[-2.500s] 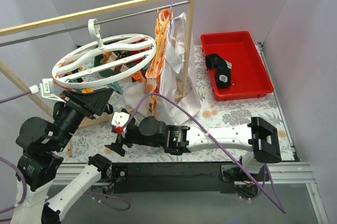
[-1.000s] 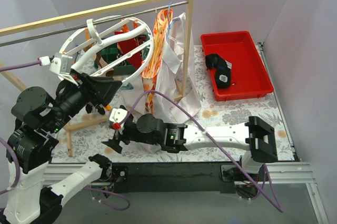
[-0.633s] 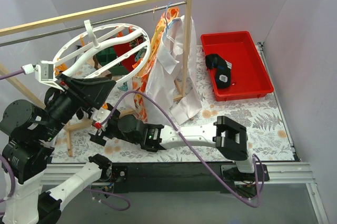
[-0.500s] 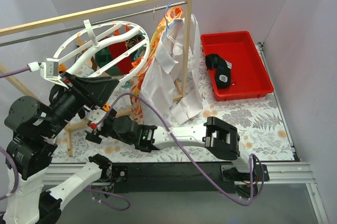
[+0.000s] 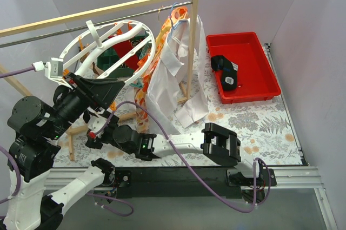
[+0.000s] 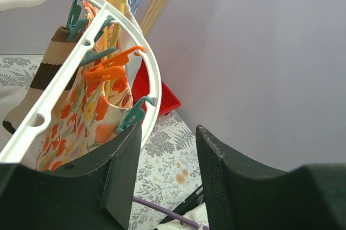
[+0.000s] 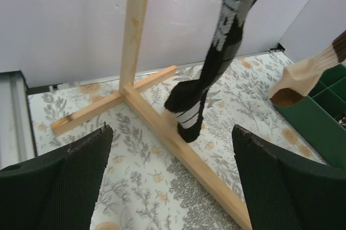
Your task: Remove the socks clipped to the hanger
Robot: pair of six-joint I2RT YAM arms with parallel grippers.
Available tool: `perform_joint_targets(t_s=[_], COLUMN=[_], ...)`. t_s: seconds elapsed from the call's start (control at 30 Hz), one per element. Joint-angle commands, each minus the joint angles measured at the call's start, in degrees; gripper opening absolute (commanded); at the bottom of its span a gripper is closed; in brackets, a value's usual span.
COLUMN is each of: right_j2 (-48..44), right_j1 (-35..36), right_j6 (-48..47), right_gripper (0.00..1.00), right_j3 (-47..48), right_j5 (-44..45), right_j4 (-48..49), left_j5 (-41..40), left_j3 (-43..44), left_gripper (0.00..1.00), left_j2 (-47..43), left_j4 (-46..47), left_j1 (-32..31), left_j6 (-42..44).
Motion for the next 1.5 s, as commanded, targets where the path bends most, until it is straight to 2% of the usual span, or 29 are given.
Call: perform_joint_targets(t_s=[0.0, 0.17, 0.57, 0.87, 0.97, 1.27, 1.37, 1.43, 1.47], right_j2=[-5.8, -6.5, 7.2, 16.7, 19.1, 25.6, 25.9, 24.6, 24.0], right_j1=[4.0, 6.2, 1.7, -0.2, -0.6, -2.5, -2.9, -2.9, -2.9], right_j6=[-1.7, -2.3, -5.7, -13.8, -15.0, -13.5, -12.7, -12.0, -11.5], right_gripper=[0.95, 0.95, 0.94, 0.91, 0.87, 0.63, 0.5, 0.37, 0.2], right_j3=[-2.4, -2.7, 13.0, 19.9, 22.7, 32.0, 32.8, 32.2, 30.7], right_j5=[0.7, 0.4, 7.9, 9.3, 8.4, 6.2, 5.9, 4.8, 4.5], right_j4=[3.6, 3.6, 5.4, 15.5, 18.3, 19.7, 19.6, 19.3, 19.2], left_j5=[0.6, 0.9, 2.2, 4.2, 4.7, 5.5, 5.4, 4.9, 4.6], left_j3=[0.5, 0.2, 0.3, -1.1, -1.4, -1.2, -0.3, 0.9, 1.2], left_gripper=[0.43, 0.43, 0.43, 0.43, 0.43, 0.42, 0.42, 0.42, 0.42], left_j2=[-0.1, -0.2, -0.4, -0.8, -1.0, -1.7, -2.0, -2.4, -2.6], left_j4=[0.0, -0.3, 0.3, 1.5, 1.8, 1.5, 0.8, -0.4, -0.7], left_j1=[-0.1, -0.1, -0.1, -0.1, -0.1, -0.1, -0.1, -0.1, -0.1], left_j6=[0.1, 0.2, -1.5, -2.4, -2.9, -3.3, -3.3, -3.2, -3.2])
